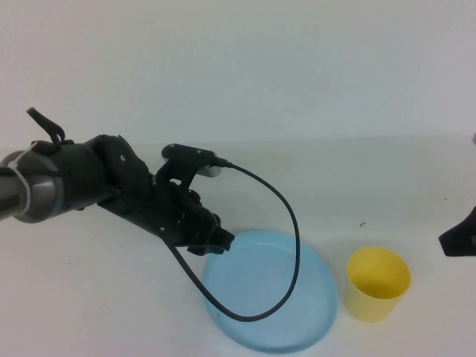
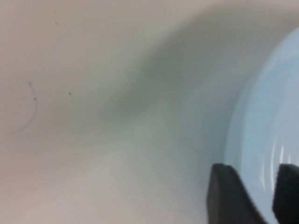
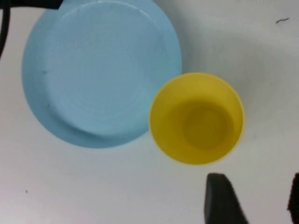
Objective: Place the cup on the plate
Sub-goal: Place the plate on the center of the table, then pick up the cup from the table
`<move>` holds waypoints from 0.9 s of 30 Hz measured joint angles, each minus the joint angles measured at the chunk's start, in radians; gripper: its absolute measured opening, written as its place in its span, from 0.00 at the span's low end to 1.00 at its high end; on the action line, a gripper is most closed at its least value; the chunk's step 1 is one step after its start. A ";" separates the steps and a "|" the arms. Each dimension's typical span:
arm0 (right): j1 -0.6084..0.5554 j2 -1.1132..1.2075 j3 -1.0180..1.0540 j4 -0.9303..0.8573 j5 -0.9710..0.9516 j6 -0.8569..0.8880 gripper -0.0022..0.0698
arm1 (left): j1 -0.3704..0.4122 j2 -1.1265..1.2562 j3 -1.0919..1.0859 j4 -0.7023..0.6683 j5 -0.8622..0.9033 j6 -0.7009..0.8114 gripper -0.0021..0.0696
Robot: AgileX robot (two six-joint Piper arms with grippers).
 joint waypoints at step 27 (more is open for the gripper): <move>0.236 0.535 -0.249 -0.359 -0.062 0.234 0.43 | 0.058 -0.762 0.056 0.381 -0.041 -0.193 0.03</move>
